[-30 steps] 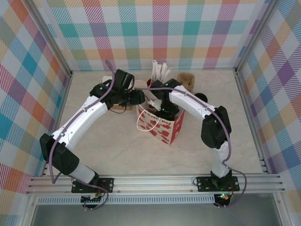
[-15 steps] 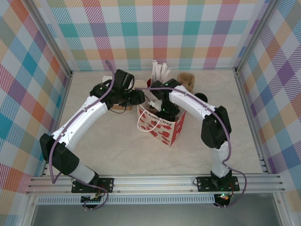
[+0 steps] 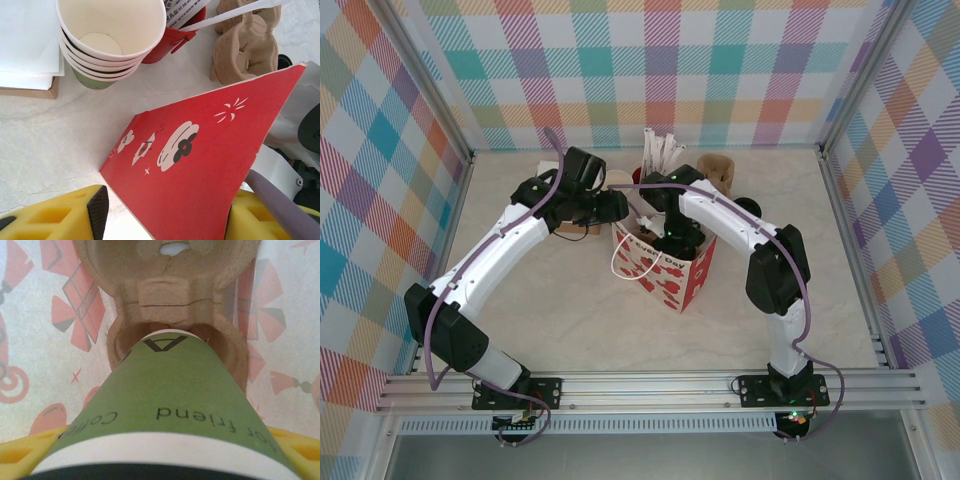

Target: Pack the takeout coffee

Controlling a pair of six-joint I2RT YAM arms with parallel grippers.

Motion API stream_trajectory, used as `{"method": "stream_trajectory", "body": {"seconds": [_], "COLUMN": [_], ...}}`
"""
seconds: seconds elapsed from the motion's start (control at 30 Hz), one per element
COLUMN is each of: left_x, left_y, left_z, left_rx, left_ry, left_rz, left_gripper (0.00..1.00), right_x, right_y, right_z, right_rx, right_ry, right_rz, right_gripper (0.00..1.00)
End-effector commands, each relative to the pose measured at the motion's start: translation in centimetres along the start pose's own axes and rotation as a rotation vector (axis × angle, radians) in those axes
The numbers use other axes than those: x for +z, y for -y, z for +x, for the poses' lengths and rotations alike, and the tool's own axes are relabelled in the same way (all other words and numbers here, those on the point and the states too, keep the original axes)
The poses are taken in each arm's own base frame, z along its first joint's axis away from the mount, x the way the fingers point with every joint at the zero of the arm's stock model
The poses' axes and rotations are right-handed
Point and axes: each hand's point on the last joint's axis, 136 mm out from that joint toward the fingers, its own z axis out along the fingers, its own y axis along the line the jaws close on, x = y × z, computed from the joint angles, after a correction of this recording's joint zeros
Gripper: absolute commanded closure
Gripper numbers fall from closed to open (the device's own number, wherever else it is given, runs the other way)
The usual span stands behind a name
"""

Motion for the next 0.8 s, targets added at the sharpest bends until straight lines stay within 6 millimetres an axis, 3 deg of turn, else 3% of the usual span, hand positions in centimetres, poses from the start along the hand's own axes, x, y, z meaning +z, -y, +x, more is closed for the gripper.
{"method": "stream_trajectory", "body": {"seconds": [0.0,0.77], "left_x": [-0.65,-0.60], "left_y": [0.22,0.19], "left_z": [0.23,0.27], "left_rx": [0.009,0.007], "left_ry": [0.006,0.005], "left_rz": [0.003,0.003], "left_gripper": [0.43,0.43], "right_x": [-0.22,0.11], "right_y": [-0.52,-0.49], "right_z": [0.36,0.03], "right_rx": [0.010,0.008], "right_ry": [-0.023,-0.015], "right_rz": [-0.015,-0.017], "right_gripper": [0.26,0.26]}}
